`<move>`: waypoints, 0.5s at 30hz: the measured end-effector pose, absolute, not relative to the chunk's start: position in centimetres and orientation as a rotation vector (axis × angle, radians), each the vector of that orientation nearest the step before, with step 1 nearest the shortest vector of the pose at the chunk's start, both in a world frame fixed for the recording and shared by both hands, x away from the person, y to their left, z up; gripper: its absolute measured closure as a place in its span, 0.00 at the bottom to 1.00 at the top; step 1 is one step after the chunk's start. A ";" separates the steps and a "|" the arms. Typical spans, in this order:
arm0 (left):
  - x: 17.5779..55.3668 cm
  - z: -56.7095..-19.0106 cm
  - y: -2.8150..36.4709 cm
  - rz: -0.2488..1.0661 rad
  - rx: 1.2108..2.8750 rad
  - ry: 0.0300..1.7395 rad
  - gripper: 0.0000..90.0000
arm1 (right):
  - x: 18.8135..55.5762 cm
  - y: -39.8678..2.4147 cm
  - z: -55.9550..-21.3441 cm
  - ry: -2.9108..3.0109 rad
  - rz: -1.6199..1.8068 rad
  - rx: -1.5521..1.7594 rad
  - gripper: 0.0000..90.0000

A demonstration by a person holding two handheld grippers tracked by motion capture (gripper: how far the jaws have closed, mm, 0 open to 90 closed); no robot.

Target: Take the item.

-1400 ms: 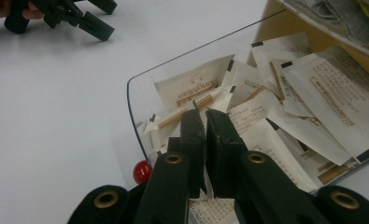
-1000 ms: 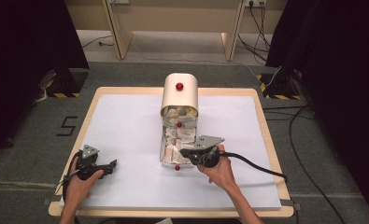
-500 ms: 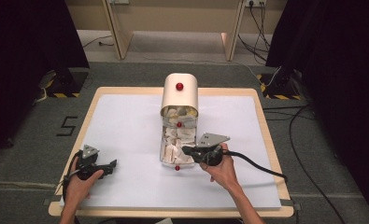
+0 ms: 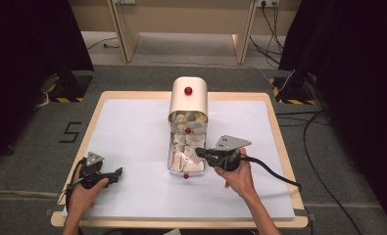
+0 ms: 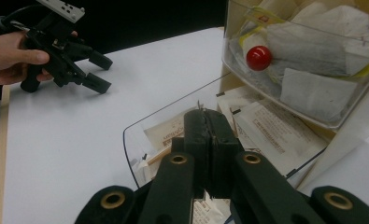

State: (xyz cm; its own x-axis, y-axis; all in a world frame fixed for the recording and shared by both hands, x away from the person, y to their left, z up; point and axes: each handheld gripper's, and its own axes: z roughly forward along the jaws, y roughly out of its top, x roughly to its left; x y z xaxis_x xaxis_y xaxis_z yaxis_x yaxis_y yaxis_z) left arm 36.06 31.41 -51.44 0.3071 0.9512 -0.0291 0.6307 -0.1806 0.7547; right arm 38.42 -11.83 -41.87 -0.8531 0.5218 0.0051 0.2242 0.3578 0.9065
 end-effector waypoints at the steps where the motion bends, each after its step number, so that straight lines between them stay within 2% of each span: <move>1: 36.1 -51.4 31.4 0.606 1.902 1.404 0.14 | 38.4 -11.9 -41.8 2.336 1.492 0.667 0.99; 15: 36.1 -51.4 31.4 0.607 1.902 1.404 0.14 | 38.2 -13.2 -40.4 2.282 1.519 0.677 0.99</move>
